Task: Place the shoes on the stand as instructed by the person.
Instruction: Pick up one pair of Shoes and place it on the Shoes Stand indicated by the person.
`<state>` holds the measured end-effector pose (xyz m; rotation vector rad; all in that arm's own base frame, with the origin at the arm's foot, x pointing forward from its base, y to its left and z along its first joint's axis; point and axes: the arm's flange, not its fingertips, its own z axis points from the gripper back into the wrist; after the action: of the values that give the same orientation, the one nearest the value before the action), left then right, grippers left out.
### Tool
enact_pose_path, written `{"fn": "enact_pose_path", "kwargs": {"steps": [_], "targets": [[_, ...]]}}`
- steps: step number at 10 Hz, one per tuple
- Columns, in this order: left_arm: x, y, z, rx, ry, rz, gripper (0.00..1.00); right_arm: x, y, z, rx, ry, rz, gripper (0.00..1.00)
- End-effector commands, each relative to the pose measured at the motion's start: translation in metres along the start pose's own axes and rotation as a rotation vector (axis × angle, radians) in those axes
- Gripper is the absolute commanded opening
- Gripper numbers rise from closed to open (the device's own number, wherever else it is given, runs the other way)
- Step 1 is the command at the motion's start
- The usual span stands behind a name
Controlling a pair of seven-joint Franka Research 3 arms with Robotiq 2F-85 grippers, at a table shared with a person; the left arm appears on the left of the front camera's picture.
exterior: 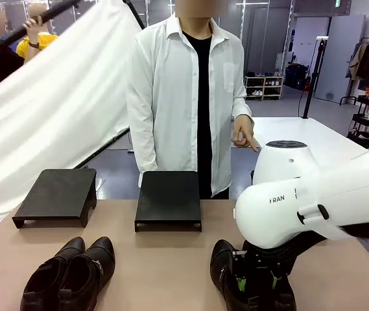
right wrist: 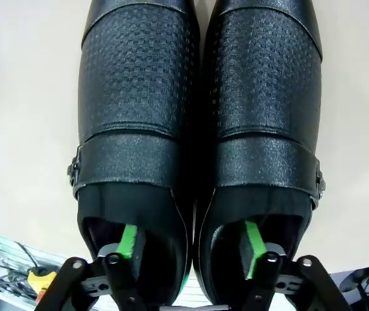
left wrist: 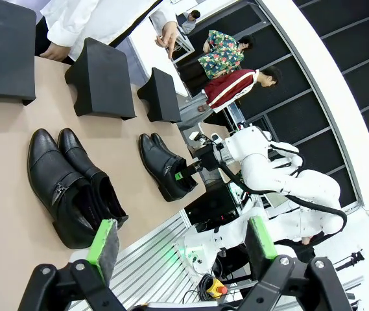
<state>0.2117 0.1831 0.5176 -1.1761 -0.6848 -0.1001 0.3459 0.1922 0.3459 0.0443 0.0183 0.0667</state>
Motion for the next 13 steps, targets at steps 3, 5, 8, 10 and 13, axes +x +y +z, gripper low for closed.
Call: {"fn": "enact_pose_path", "kwargs": {"steps": [3,5,8,10,13], "targets": [[0.003,-0.001,0.002,-0.018,-0.004,-0.024,1.0,-0.01,0.005,-0.016,-0.044,-0.032,-0.056,0.0],[0.003,-0.001,0.002,-0.018,-0.004,-0.024,1.0,-0.011,0.007,-0.017,-0.046,-0.036,-0.062,0.0],[0.003,-0.001,0.002,-0.018,-0.004,-0.024,1.0,-0.012,0.007,-0.006,-0.033,-0.033,-0.07,0.0],[0.003,-0.001,0.002,-0.018,-0.004,-0.024,1.0,-0.01,0.0,0.022,-0.005,-0.057,-0.059,0.06],[0.003,-0.001,0.002,-0.018,-0.004,-0.024,1.0,-0.003,-0.02,0.082,0.037,-0.122,-0.028,0.06]]}}
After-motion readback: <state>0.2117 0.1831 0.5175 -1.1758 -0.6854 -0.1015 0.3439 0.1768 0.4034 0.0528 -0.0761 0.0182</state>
